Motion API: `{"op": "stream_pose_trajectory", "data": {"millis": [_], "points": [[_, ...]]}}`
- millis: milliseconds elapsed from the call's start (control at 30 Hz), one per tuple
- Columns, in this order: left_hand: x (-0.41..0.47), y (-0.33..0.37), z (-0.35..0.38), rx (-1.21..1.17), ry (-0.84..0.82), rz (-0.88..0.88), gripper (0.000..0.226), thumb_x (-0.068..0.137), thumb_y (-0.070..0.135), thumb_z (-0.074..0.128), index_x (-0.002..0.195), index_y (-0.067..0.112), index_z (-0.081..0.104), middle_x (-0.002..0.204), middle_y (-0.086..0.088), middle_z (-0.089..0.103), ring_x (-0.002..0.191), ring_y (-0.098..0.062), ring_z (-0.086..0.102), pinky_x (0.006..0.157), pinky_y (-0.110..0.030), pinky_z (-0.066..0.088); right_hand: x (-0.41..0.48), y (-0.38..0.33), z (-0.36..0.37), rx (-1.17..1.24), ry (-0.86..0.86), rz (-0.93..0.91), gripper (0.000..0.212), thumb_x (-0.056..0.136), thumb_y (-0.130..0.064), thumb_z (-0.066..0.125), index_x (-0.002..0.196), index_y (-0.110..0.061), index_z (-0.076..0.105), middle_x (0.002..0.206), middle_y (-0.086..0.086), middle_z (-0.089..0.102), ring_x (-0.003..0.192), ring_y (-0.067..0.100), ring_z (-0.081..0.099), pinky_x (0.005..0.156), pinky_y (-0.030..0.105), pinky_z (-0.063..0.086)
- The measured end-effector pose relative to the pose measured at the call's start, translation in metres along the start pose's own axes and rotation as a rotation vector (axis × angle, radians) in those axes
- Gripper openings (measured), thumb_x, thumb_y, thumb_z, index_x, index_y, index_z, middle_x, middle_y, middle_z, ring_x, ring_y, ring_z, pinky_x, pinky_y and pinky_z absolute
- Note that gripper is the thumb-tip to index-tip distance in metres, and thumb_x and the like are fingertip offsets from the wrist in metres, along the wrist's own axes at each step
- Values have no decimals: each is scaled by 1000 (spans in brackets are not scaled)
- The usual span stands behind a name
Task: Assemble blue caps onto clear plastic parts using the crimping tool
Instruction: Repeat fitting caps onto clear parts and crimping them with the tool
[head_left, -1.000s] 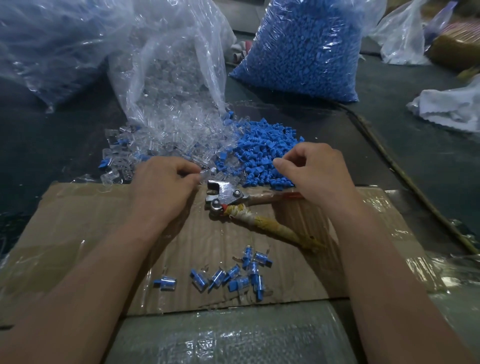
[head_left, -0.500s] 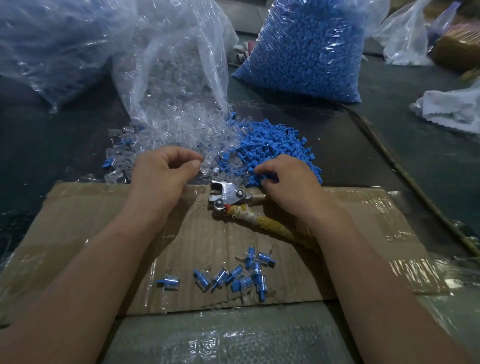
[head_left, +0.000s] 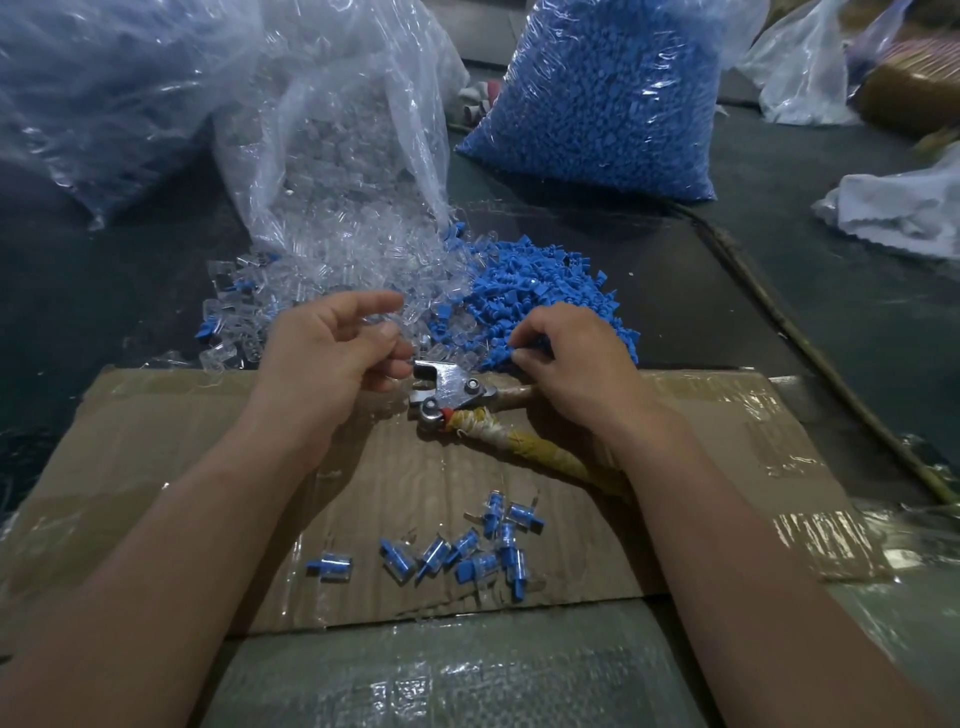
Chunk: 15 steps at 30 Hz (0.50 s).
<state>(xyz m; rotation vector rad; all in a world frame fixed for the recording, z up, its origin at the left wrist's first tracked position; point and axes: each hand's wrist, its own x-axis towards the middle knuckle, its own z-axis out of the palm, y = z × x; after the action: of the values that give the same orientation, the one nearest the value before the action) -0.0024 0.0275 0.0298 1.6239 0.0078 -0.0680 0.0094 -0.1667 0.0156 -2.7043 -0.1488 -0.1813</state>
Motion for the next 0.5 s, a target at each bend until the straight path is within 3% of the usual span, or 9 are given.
{"op": "stream_pose_trajectory", "data": {"millis": [67, 133, 267, 500], "points": [[-1, 1, 0, -3, -24, -5, 22, 87, -1, 52, 87, 18, 64, 66, -4, 67, 53, -5, 63, 49, -13, 49, -2, -1, -3, 75, 38, 21, 2, 89, -18, 57, 90, -20, 57, 81, -11, 50, 79, 8, 47, 69, 21, 35], [-2, 2, 1, -23, -52, -28, 19, 85, -2, 54, 83, 14, 64, 62, -3, 69, 54, -8, 65, 50, -15, 51, -5, -3, -7, 171, 80, 50, 13, 90, -17, 56, 81, -25, 50, 75, -16, 50, 71, 4, 49, 60, 15, 38], [-5, 5, 5, -62, -91, -45, 11, 80, -5, 58, 81, 6, 61, 61, -5, 69, 54, -12, 66, 50, -17, 53, -14, -19, -16, 386, 178, 26, 24, 84, -18, 64, 71, -33, 50, 70, -16, 55, 67, -5, 53, 61, 4, 41], [-12, 9, 11, -24, -69, 46, 16, 75, -6, 65, 79, 8, 61, 69, -12, 67, 54, -10, 65, 53, -15, 53, -26, -50, -12, 561, 129, -82, 17, 79, -10, 70, 73, -24, 61, 70, -10, 62, 67, 5, 60, 65, 20, 52]]}}
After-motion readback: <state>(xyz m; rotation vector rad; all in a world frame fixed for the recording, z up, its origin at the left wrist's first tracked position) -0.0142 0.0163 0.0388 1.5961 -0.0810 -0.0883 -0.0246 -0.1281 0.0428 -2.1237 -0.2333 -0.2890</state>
